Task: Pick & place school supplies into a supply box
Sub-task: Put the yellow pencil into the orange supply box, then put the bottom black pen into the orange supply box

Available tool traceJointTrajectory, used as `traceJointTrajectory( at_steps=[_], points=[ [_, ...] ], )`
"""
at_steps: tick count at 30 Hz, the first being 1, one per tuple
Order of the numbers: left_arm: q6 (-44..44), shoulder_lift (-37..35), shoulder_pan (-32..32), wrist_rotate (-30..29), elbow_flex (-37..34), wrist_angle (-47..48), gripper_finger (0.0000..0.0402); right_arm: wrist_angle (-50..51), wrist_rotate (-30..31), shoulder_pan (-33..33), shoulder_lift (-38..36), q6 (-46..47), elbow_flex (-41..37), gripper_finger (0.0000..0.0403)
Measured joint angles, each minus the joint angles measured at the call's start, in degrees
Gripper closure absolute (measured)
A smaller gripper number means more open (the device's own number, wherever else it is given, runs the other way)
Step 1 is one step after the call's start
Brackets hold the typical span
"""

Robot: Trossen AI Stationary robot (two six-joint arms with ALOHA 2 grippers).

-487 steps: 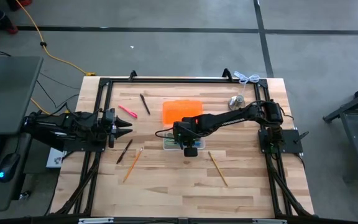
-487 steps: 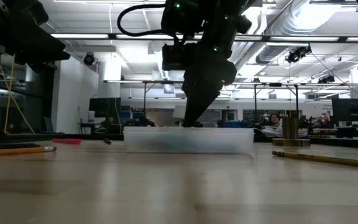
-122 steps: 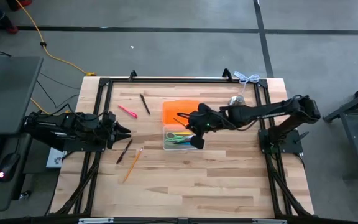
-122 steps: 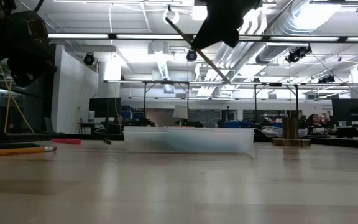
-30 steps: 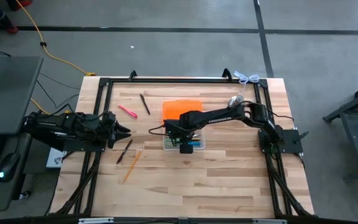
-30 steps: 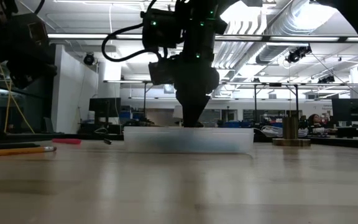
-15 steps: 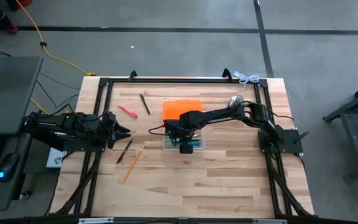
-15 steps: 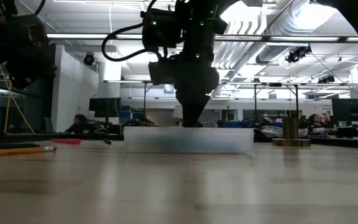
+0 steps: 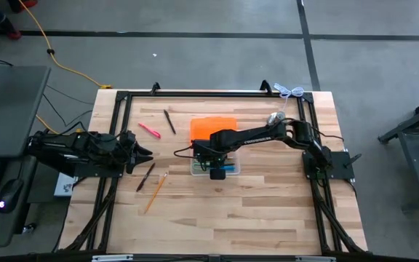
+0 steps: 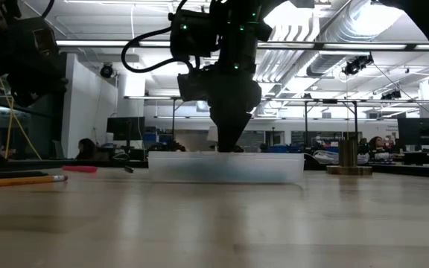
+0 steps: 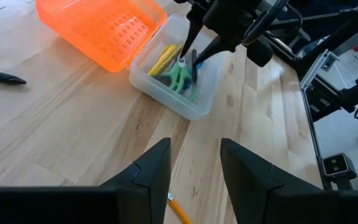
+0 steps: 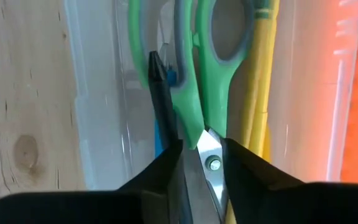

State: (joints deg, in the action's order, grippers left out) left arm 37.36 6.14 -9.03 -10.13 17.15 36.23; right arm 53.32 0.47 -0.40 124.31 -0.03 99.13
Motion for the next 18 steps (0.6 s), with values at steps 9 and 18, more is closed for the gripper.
traceJointTrajectory(
  at_steps=[9, 18],
  points=[
    [0.0, 0.0, 0.0, 0.0, 0.0, 0.0, 0.0231, 2.1, 2.3, 0.0, 0.0, 0.0, 0.6, 0.0303],
    [0.0, 0.0, 0.0, 0.0, 0.1, 0.0, 0.0231, 8.6, 6.8, 0.0, 0.0, -1.2, 7.8, 0.0306]
  ],
)
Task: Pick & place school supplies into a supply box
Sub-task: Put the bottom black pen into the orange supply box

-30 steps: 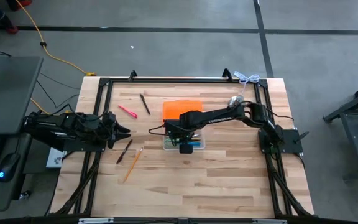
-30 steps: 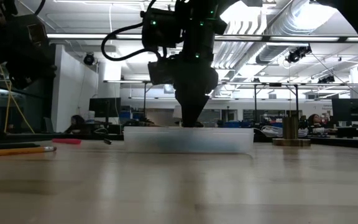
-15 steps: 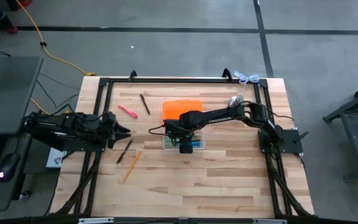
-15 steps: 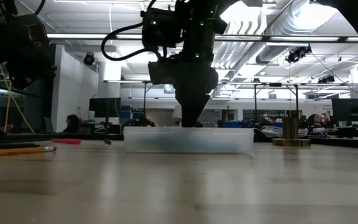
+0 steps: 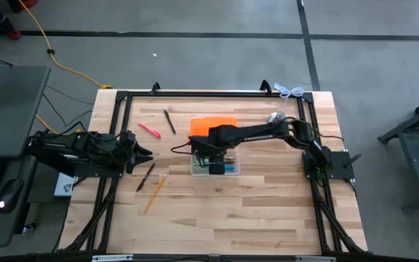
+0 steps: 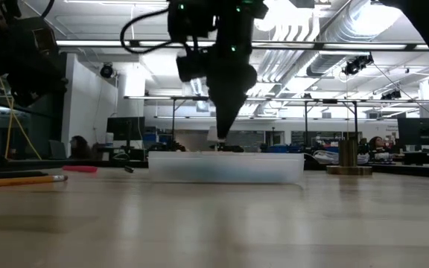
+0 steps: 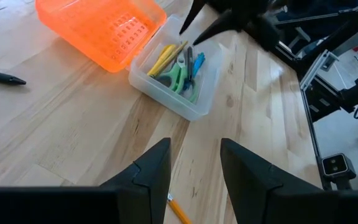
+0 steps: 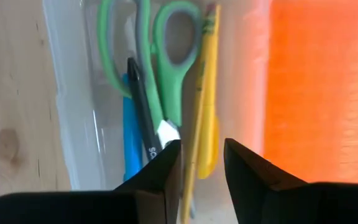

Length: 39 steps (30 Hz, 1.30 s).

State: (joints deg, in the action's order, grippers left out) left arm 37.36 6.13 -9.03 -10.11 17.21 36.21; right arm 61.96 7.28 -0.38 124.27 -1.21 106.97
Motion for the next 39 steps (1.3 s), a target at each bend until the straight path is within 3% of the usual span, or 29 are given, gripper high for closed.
traceJointTrajectory(
  at_steps=[15, 29, 39],
  points=[
    [0.0, 0.0, 0.0, 0.6, 0.0, 0.5, 0.0231, 9.7, 6.1, -0.7, -0.3, -1.8, 12.7, 0.0308],
    [-1.1, 0.0, 0.0, 0.6, 0.0, 1.3, 0.0231, 10.1, 6.3, -3.1, -7.9, -0.3, 12.1, 0.0308],
    [-1.1, 0.0, 0.0, 0.5, 0.0, 1.3, 0.0231, 12.8, 9.8, -4.5, -12.9, 1.1, 12.1, 0.0308]
  ],
)
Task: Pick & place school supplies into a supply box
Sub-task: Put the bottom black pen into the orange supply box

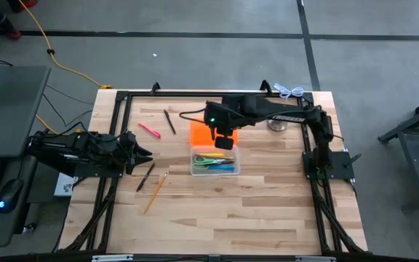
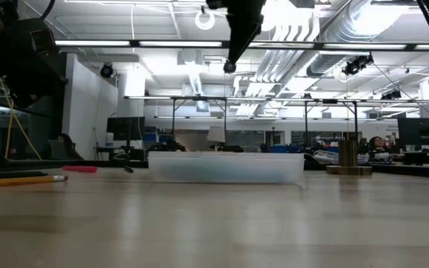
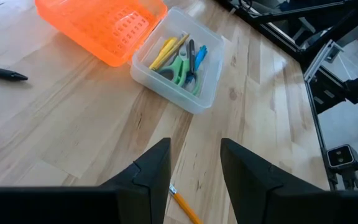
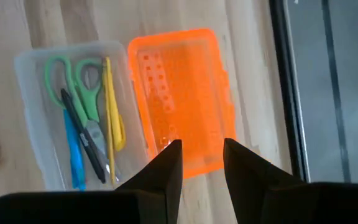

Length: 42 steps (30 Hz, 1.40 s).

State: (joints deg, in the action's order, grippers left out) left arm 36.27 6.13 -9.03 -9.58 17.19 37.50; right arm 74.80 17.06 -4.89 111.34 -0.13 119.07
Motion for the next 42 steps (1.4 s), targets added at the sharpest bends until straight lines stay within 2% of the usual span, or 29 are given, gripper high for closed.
traceJointTrajectory(
  at_steps=[18, 26, 31, 42],
  points=[
    [0.0, 0.0, 0.0, -0.2, 0.0, 0.0, 0.0231, 2.6, 2.3, -0.3, -12.8, 3.4, 0.0, 0.0309],
    [0.0, 0.0, 0.0, -0.3, 0.0, 0.0, 0.0231, 5.4, 7.2, 1.5, -18.1, 7.0, -0.4, 0.0308],
    [0.0, 0.0, 0.0, -1.2, 0.0, -0.1, 0.0231, 0.8, 10.5, 3.8, -25.7, 10.6, -10.0, 0.0308],
    [1.9, 2.4, 0.0, -3.1, 0.0, -2.1, 0.0231, -19.3, 13.0, 8.0, -44.7, 17.5, -37.4, 0.0309]
  ],
)
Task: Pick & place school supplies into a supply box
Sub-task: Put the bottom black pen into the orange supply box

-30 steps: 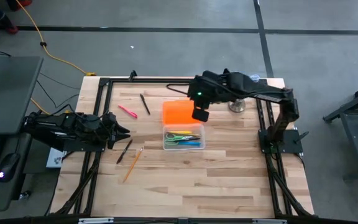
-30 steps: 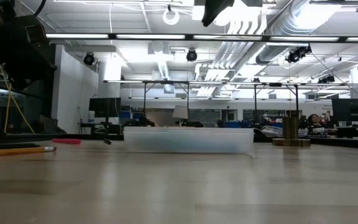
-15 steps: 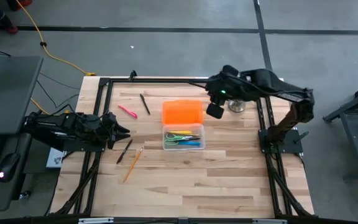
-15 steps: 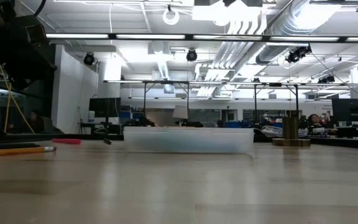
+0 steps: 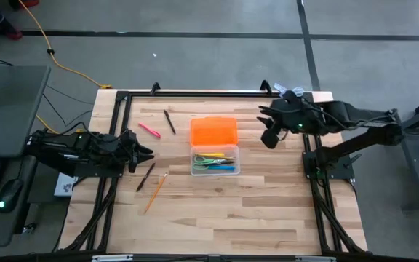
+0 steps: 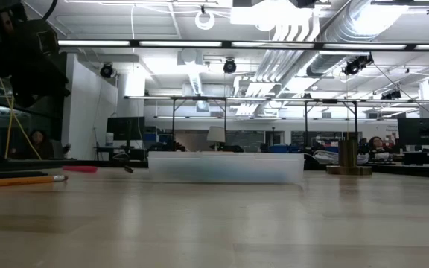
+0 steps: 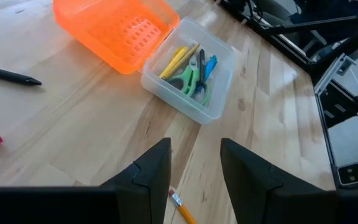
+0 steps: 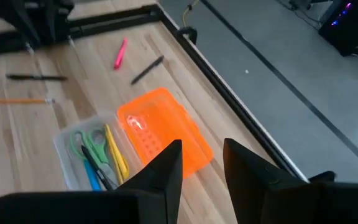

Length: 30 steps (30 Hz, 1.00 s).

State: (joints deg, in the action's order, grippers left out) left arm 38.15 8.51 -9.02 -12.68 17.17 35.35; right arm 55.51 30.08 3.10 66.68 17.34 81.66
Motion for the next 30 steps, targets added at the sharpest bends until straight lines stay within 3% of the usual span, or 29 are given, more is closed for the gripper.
traceJointTrajectory(
  at_steps=[10, 24, 30],
  points=[
    [3.0, 10.1, 0.0, 0.0, 0.0, -5.8, 0.0231, -15.3, 2.7, 1.9, -13.9, 0.8, -18.1, 0.0309],
    [7.5, 25.2, 0.0, 0.2, 8.2, -1.1, 0.0231, -26.6, 1.5, 1.8, -28.5, 0.8, -34.3, 0.0309],
    [10.4, 31.0, 0.0, 3.4, 12.1, 2.7, 0.0231, -30.8, 1.2, 1.8, -34.1, 2.3, -40.4, 0.0308]
  ],
)
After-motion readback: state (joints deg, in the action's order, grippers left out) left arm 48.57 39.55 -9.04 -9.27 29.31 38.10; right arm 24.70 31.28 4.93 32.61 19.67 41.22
